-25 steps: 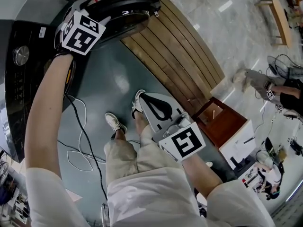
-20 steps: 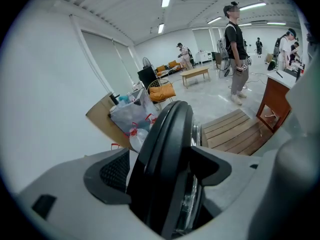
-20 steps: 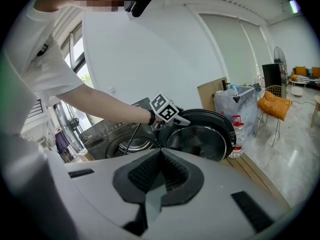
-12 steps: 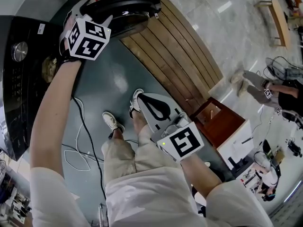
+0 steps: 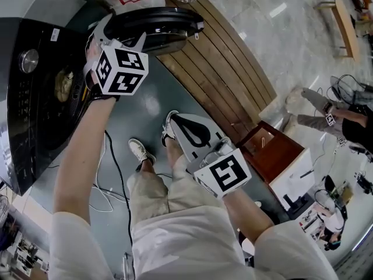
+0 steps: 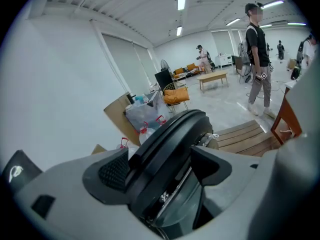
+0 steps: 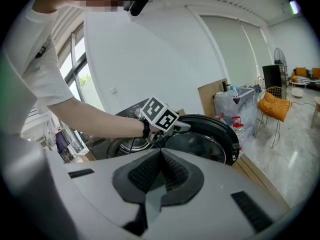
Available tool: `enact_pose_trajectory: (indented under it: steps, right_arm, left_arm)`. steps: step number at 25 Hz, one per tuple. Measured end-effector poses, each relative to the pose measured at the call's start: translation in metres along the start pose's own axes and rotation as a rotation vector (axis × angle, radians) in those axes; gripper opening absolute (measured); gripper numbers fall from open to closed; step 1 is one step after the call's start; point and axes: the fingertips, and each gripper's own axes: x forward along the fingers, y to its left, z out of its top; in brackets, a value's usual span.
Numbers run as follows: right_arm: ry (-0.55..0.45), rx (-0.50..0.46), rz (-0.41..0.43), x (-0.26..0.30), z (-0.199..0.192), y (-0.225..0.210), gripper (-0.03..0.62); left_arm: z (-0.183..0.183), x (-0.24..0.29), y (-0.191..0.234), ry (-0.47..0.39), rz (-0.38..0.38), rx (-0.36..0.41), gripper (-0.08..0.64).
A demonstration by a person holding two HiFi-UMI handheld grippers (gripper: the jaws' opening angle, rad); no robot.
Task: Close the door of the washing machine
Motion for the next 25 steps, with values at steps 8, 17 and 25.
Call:
enact_pose_trajectory:
  steps: [8, 17, 25]
  right_arm:
    - [-0.005, -0.001, -0.012, -0.012, -0.007, 0.016, -0.002]
    - [-0.011, 0.0, -0.003, -0.011, -0.009, 0.048, -0.002]
    - [-0.02, -0.001, 0.0, -0.013, -0.008, 0.067, -0.002]
  left_arm:
    - [-0.016, -0.027, -0.016, 0.012, -0.015, -0.057, 0.373]
    - [-0.041, -0.057, -0.038, 0.027, -0.068, -0.287, 0.373]
    - [-0.024, -0.082, -0.047, -0.03, -0.143, -0.633, 0.373]
